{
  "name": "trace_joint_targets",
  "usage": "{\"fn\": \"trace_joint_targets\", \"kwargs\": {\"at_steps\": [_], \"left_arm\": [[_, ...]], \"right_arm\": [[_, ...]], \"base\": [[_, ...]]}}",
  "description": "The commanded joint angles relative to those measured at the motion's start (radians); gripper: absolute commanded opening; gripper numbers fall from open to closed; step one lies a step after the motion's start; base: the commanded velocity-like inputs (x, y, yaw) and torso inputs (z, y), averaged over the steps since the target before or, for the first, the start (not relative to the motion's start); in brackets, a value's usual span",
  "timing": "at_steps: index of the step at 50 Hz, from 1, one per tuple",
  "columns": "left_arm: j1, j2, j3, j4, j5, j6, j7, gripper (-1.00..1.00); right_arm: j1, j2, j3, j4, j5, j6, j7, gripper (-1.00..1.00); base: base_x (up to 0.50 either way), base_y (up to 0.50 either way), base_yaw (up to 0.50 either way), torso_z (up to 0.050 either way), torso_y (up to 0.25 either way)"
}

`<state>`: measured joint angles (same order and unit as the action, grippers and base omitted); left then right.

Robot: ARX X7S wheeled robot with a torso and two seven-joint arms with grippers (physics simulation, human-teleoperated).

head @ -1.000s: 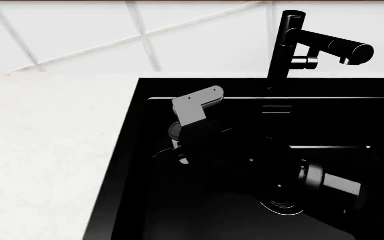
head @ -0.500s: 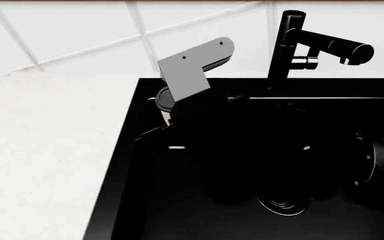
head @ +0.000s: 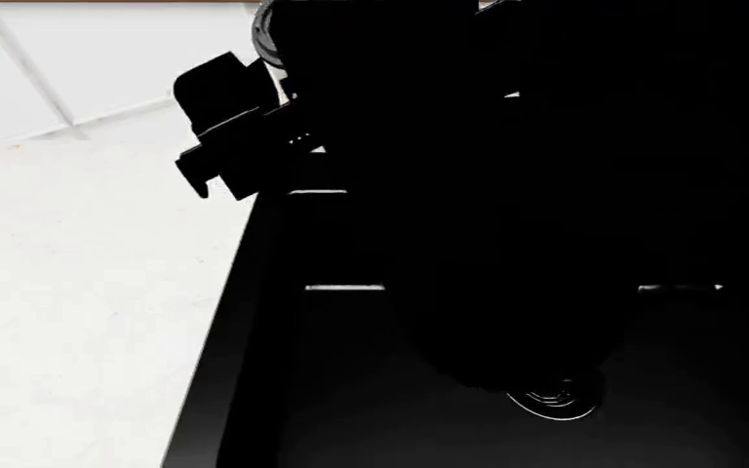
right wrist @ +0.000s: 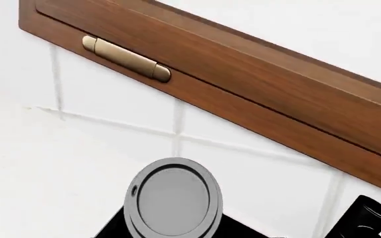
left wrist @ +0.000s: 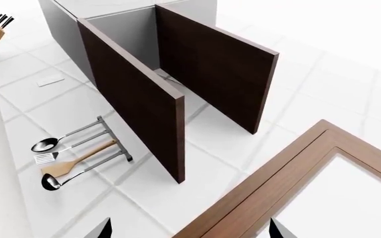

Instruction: Pick the cup and bowl from the sink and place them on the counter for drying.

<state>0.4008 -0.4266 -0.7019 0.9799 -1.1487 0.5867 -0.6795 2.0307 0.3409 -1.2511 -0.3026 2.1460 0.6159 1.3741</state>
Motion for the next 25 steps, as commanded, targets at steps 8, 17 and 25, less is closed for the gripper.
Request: {"fn": "trace_joint_targets", "kwargs": {"at_steps": [8,17,25], "left_arm": [[-0.001,-0.002,0.003,0.000,0.004,0.001,-0.003,1.00],[-0.001,-0.003,0.003,-0.001,0.001,0.004,-0.004,1.00],[0.002,-0.002,0.000,-0.003,-0.006,0.011,0.001,1.00]], "right_arm": [[0.227,-0.098,0.046,0.205,0.098,0.119,-0.068,-1.00],[0.229,-0.198,0.051,0.345,0.072,0.140,-0.182,-1.00],[0.176,-0.284,0.043,0.399,0.023,0.111,-0.264,-1.00]], "base": [[0.00,0.00,0.00,0.000,0.000],[0.00,0.00,0.00,0.000,0.000],[0.00,0.00,0.00,0.000,0.000]]}}
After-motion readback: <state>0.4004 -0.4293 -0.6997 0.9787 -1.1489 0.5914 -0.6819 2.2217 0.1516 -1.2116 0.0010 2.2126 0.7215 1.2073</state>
